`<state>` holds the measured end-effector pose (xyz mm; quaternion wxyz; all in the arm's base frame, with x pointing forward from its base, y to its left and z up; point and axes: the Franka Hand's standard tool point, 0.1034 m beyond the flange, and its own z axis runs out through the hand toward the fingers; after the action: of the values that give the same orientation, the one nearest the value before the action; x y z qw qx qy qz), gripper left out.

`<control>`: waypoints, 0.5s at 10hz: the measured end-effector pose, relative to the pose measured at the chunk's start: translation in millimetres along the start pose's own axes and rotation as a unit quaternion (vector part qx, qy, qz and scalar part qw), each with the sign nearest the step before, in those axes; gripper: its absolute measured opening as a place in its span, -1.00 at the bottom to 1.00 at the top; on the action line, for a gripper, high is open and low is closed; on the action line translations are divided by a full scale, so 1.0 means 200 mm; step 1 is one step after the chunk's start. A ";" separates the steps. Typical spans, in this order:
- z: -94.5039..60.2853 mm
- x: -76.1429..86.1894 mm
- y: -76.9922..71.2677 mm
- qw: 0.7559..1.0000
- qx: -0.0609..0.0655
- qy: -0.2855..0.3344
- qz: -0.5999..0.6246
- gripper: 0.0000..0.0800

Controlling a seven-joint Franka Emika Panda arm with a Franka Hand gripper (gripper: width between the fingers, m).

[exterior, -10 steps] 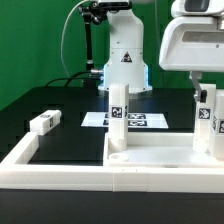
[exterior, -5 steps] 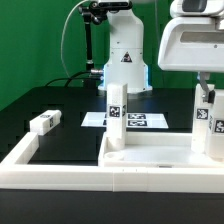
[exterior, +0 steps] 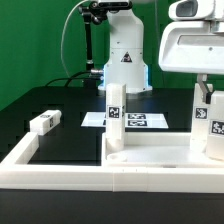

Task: Assemble desk

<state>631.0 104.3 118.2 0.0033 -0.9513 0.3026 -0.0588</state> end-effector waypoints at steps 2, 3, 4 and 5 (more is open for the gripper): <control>0.00 -0.01 0.01 0.990 0.014 0.004 0.138 -0.28; 0.00 -0.01 0.02 0.984 0.023 0.007 0.176 -0.28; 0.00 -0.02 0.02 0.969 0.037 0.008 0.242 -0.28; 0.00 -0.01 0.03 0.961 0.044 0.008 0.275 -0.28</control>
Offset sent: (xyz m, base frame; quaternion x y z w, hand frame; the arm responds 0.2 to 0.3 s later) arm -0.0180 -0.0032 -0.0111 0.0481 0.0031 0.3290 0.9431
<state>625.9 101.6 117.0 0.0584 -0.8301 0.5493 -0.0760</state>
